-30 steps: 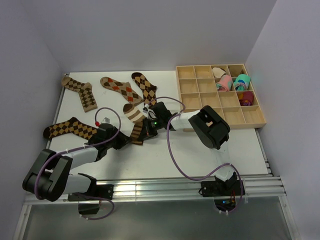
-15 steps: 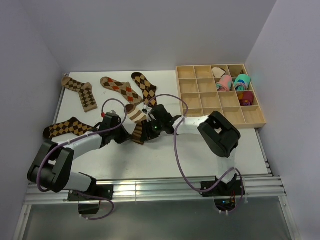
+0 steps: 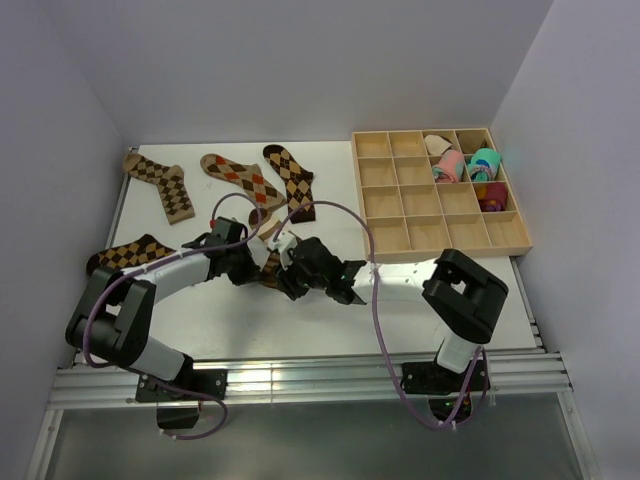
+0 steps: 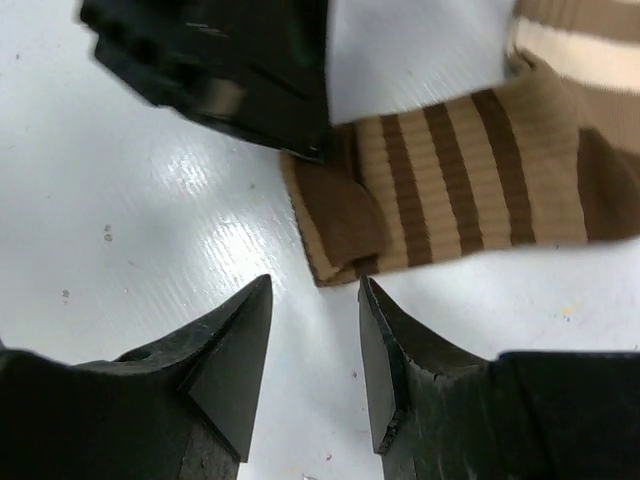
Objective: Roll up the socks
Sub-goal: Roll the sock at the center of the board.
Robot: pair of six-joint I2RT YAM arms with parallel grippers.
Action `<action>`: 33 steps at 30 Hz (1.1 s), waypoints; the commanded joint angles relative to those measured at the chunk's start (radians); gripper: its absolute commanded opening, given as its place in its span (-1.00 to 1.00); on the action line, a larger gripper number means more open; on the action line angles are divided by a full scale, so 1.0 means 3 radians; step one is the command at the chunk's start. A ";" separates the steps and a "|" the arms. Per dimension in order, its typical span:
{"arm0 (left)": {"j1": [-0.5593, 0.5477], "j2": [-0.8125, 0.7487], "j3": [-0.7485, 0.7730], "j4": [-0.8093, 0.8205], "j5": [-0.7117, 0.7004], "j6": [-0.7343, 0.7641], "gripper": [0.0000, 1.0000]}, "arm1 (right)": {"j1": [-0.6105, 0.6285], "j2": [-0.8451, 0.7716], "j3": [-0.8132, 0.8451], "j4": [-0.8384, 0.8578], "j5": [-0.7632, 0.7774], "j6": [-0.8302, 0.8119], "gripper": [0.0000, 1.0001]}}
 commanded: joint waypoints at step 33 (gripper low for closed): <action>0.0016 0.0066 0.0113 -0.0081 0.0091 0.0092 -0.87 | 0.0378 0.0647 0.0310 0.0033 0.0466 -0.0428 -1.00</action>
